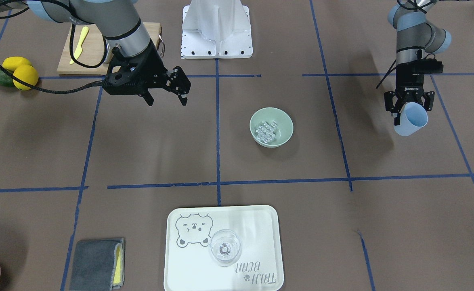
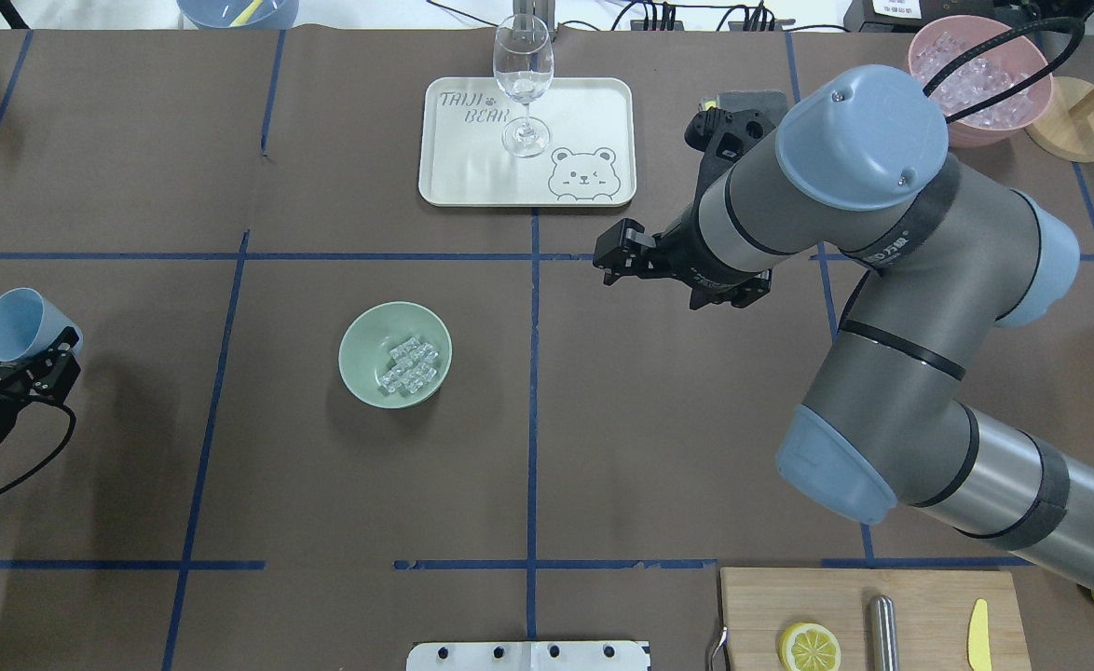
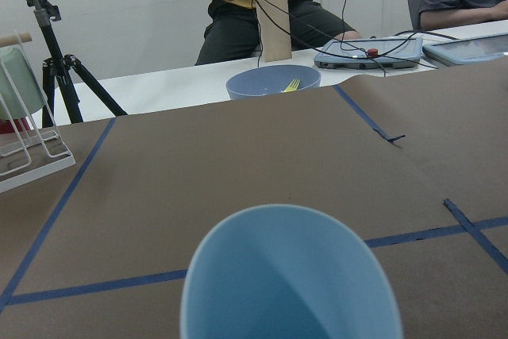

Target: Pour ice into bowl

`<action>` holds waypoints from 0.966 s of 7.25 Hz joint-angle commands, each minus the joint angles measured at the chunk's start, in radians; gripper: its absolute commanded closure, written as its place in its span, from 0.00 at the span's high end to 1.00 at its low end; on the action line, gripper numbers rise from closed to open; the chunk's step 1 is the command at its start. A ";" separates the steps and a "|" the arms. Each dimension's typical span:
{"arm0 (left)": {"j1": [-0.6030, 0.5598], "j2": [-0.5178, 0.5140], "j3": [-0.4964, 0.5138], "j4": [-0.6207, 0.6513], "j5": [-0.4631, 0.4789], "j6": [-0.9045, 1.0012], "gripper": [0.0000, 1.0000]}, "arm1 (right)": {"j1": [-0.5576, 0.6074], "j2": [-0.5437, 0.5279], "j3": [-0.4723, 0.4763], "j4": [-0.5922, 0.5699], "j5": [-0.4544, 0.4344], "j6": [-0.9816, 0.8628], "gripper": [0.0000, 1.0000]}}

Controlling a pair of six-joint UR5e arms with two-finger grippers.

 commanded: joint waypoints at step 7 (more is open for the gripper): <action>0.010 -0.007 0.039 -0.006 -0.052 -0.050 0.00 | 0.000 -0.001 0.003 0.000 0.001 0.000 1.00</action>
